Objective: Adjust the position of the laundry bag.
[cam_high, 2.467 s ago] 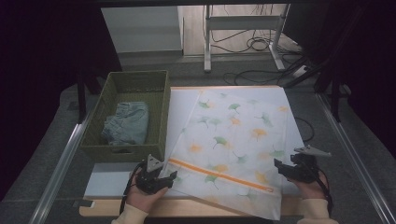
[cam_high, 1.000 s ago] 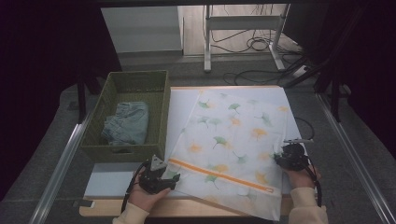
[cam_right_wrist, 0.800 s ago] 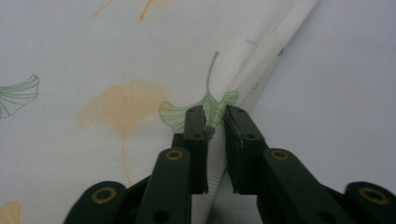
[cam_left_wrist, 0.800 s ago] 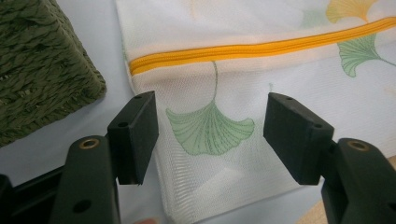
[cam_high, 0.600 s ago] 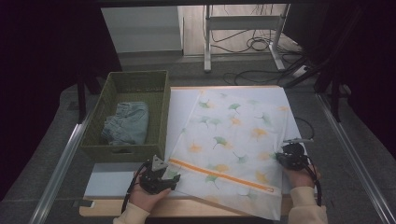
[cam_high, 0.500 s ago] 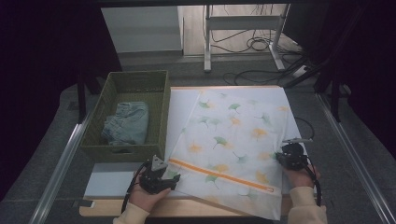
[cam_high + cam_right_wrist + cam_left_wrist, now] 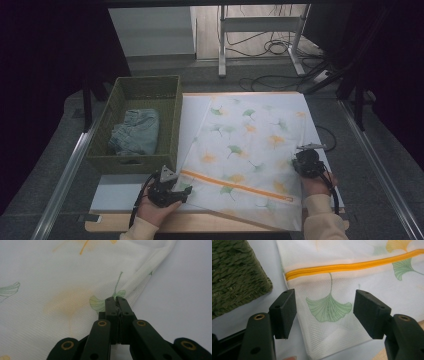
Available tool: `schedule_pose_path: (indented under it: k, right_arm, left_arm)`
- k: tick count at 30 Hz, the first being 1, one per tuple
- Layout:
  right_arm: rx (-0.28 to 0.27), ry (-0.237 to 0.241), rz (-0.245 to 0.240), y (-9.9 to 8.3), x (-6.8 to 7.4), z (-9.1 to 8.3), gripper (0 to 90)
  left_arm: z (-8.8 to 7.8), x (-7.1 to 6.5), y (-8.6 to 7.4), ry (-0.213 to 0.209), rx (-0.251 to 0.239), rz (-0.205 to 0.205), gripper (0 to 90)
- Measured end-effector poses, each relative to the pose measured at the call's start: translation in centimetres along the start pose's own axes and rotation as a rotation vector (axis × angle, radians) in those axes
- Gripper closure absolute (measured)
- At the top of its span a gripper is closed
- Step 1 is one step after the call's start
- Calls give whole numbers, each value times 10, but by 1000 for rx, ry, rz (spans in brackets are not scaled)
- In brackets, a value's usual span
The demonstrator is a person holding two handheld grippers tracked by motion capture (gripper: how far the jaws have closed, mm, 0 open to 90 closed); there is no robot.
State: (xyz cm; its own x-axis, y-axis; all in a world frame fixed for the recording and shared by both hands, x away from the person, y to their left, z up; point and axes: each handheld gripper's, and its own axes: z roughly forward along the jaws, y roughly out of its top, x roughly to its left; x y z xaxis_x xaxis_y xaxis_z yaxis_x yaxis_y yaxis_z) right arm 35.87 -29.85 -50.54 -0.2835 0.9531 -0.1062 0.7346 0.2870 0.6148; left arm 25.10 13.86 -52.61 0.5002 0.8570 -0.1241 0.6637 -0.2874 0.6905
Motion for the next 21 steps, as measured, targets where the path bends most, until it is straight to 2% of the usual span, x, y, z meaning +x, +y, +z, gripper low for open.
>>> schedule_pose_path:
  k: [6, 14, 21]
  right_arm:
    - [4, 5, -4, 11, -1, 6, 887]
    - [-13, 36, 2, 23, -3, 5, 888]
    - [-9, 51, -11, 32, -2, 10, 888]
  left_arm:
    - [0, 0, 0, 3, -6, -5, 339]
    - [0, 0, 0, 4, -1, -5, 336]
    - [0, 0, 0, 10, -6, -10, 328]
